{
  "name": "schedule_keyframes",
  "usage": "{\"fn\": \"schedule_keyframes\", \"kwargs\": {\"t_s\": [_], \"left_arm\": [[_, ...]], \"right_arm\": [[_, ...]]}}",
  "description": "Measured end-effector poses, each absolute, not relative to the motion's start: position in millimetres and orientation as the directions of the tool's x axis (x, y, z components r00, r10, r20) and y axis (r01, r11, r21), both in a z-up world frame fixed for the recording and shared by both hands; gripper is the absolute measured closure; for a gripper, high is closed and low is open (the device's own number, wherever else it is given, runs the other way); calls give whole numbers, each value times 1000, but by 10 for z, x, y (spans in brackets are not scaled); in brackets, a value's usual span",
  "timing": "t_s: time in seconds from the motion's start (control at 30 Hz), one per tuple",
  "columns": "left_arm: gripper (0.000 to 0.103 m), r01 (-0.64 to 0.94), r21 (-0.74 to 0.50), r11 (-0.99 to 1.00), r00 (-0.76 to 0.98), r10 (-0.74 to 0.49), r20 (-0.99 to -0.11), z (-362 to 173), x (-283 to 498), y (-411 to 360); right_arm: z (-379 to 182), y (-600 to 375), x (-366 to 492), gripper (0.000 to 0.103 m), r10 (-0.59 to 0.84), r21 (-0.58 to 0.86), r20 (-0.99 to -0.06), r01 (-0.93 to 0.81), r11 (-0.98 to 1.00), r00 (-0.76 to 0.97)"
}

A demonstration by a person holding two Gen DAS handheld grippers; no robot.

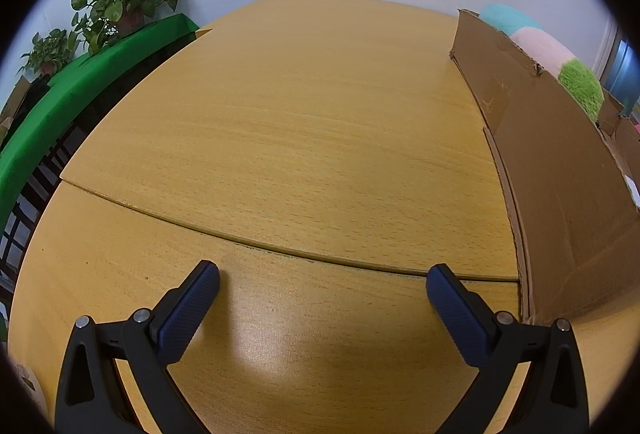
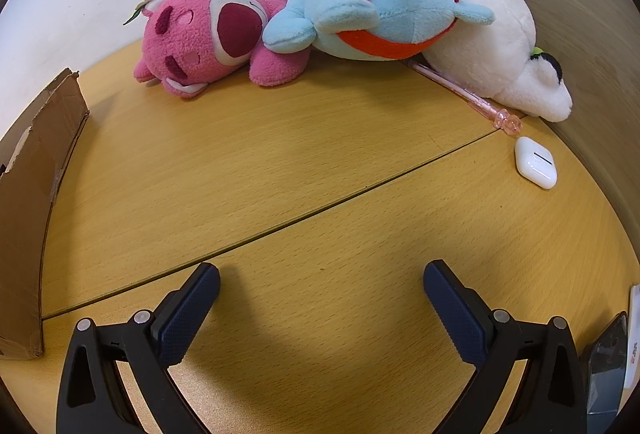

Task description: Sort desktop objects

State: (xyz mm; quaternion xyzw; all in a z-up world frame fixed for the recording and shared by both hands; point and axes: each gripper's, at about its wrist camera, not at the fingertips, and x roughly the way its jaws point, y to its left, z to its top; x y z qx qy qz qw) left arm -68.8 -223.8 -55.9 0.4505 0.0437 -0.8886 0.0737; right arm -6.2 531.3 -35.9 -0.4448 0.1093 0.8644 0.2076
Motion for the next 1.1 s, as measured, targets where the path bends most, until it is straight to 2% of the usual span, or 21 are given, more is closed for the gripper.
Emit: {"fn": "schedule_keyframes", "kwargs": {"t_s": [0.27, 0.47, 0.57, 1.1], "left_arm": [[0, 175, -8, -985, -580, -97, -809, -552, -680, -2237], [0, 106, -5, -994, -551, -54, -833, -538, -705, -2212], [0, 95, -5, -995, -585, -52, -809, -549, -646, -2216], [0, 79, -6, -997, -587, -42, -808, -553, -661, -2216]], "right_arm": [[-361, 5307, -63, 0, 262, 4, -814, -456, -890, -518], [-361, 5305, -63, 0, 262, 4, -814, -456, -890, -519], [-361, 5304, -62, 0, 262, 4, -814, -456, -890, -519], [-358, 5303, -61, 0, 261, 4, -814, -456, -890, -518]]}}
